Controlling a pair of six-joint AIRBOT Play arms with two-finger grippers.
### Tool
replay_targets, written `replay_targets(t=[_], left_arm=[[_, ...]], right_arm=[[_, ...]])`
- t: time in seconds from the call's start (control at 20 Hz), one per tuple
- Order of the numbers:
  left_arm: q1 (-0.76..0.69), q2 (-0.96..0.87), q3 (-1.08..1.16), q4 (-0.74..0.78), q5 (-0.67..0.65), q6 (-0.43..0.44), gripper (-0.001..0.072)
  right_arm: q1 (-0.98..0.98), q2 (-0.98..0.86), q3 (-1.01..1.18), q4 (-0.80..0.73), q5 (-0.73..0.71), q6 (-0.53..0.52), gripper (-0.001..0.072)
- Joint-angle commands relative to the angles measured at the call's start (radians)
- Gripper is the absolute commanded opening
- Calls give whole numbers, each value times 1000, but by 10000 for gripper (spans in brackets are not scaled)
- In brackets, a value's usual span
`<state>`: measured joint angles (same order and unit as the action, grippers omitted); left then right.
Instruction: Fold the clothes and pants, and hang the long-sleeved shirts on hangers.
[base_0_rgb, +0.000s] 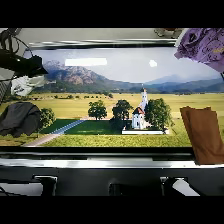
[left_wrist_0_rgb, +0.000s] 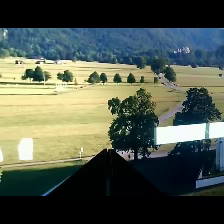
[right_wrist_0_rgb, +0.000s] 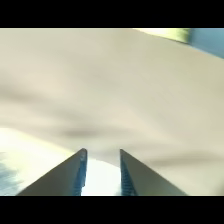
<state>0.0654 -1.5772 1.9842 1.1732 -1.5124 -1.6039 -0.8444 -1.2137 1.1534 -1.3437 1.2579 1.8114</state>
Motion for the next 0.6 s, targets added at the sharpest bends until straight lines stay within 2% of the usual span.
replay_targets(t=[0.0,0.1,0.2,0.35,0.55], left_arm=[[-9,93,-108,46,52,10,18],[-24,194,-249,67,85,11,18],[-42,314,-397,70,143,11,19],[-50,429,-493,80,194,10,19],[-49,478,-496,88,166,10,20]], right_arm=[[230,20,70,304,-56,-191,152],[489,20,70,283,-72,-232,28],[737,20,70,220,-117,-233,27],[1015,20,70,140,-151,-226,27],[1184,20,70,119,-200,-228,27]])
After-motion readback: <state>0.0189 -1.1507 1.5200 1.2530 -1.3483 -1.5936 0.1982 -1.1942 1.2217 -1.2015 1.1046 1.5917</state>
